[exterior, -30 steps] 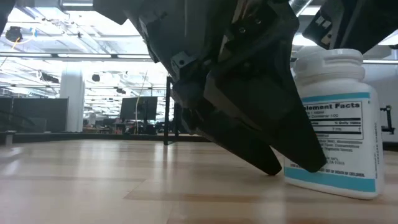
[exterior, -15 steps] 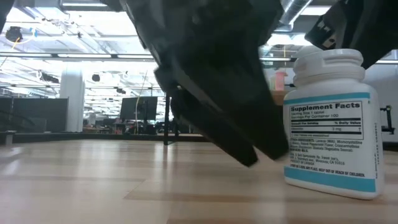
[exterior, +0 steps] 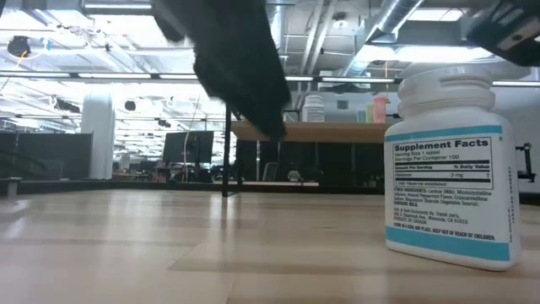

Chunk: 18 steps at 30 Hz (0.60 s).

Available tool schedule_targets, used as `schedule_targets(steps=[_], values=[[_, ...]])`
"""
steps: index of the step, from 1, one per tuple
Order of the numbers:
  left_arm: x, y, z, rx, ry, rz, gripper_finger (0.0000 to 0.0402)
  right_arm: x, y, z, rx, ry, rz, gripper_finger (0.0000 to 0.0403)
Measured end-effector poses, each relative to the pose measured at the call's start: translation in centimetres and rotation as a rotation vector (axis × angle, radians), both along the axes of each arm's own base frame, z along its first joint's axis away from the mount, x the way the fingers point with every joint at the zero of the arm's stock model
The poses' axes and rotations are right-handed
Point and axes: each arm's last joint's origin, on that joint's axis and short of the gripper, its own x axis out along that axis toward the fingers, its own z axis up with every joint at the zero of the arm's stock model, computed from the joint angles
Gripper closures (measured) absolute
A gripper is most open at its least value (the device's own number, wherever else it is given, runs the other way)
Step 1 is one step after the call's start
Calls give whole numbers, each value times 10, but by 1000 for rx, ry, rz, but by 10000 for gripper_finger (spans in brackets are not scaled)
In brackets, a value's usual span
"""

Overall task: Pick and place medicine bottles onto shelf by color
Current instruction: Put the right white big pill bottle on the shelf

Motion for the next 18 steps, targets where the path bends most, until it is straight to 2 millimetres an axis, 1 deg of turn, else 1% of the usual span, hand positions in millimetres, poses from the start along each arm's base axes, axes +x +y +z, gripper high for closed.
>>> schedule_targets(steps=[5,9,11,13,15,18], values=[[-18,2,30,51,-17,21,155,6,4,4,19,-70,54,332],[-37,6,58,98,-45,63,155,17,3,9,86,-139,49,332],[-46,8,70,113,-56,90,155,23,3,12,133,-159,92,328],[-56,11,82,127,-73,116,155,29,0,15,181,-167,153,318],[-63,13,92,139,-95,141,155,36,-3,20,210,-166,200,299],[-73,14,101,165,-105,166,155,49,-9,36,246,-203,255,259]])
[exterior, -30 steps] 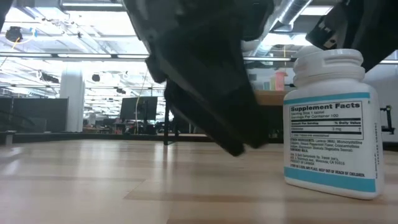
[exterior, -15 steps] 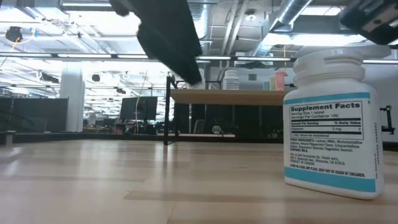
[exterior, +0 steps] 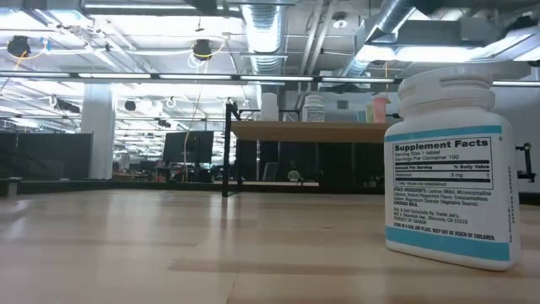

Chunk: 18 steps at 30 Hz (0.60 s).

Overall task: Pick and place medicine bottles onto shelf by color
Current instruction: Put the right white big pill bottle on the shelf

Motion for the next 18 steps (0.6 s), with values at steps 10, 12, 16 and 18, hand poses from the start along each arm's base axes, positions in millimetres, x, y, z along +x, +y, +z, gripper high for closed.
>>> schedule_targets(steps=[10,12,16,18], values=[[-15,-5,4,43,28,-19,155,30,-15,56,24,-177,73,162],[-19,-7,4,65,37,-25,155,32,-16,69,4,-223,96,159],[-34,-5,15,110,36,-28,155,32,-18,85,-80,-258,162,159],[-44,-3,24,130,12,-19,155,32,-22,90,-102,-245,168,159]])
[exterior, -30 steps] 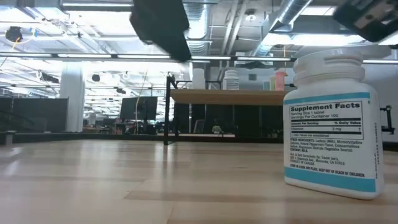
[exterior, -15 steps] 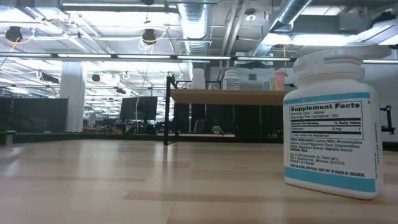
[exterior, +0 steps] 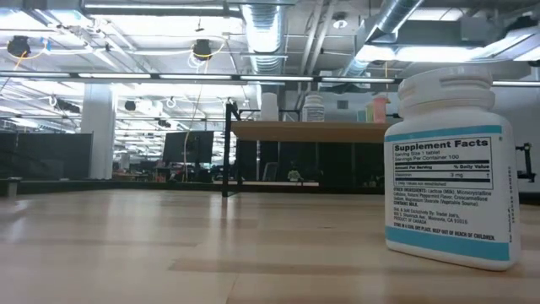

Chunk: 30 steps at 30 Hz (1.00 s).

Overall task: Pick and place medicine bottles onto shelf by color
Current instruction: Put the right white big pill bottle on the shelf

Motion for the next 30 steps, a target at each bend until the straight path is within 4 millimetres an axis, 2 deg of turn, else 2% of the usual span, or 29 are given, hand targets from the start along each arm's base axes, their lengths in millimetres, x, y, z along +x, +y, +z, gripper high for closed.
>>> schedule_targets(steps=[4,11,16,20,25,30], values=[[-25,4,21,22,-54,-4,155,6,-7,-2,-11,14,-22,159],[-52,10,43,47,-139,-10,155,31,-1,-37,-116,90,6,158],[-56,10,44,52,-138,-15,155,45,7,-46,-216,197,46,158],[-59,14,42,86,-96,-9,155,50,10,-57,-294,349,54,158],[-65,17,39,104,-54,26,155,49,9,-62,-333,486,24,158],[-67,19,38,105,-44,46,155,39,4,-66,-342,640,-63,158]])
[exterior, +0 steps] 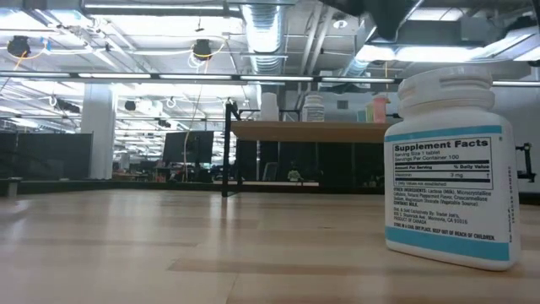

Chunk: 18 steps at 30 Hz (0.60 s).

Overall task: Pick and place medicine bottles onto shelf by color
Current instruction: Put the right white big pill bottle on the shelf

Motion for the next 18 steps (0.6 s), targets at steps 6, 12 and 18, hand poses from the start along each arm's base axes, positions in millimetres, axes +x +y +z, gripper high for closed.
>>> schedule_targets(steps=[6,12,18], values=[[0,0,0,2,1,1,155,-6,-6,-1,-33,82,-52,158],[0,1,0,7,-15,14,155,-2,-10,-1,-4,98,-206,157],[0,1,0,6,-15,14,155,-1,-18,-1,-10,128,-274,139]])
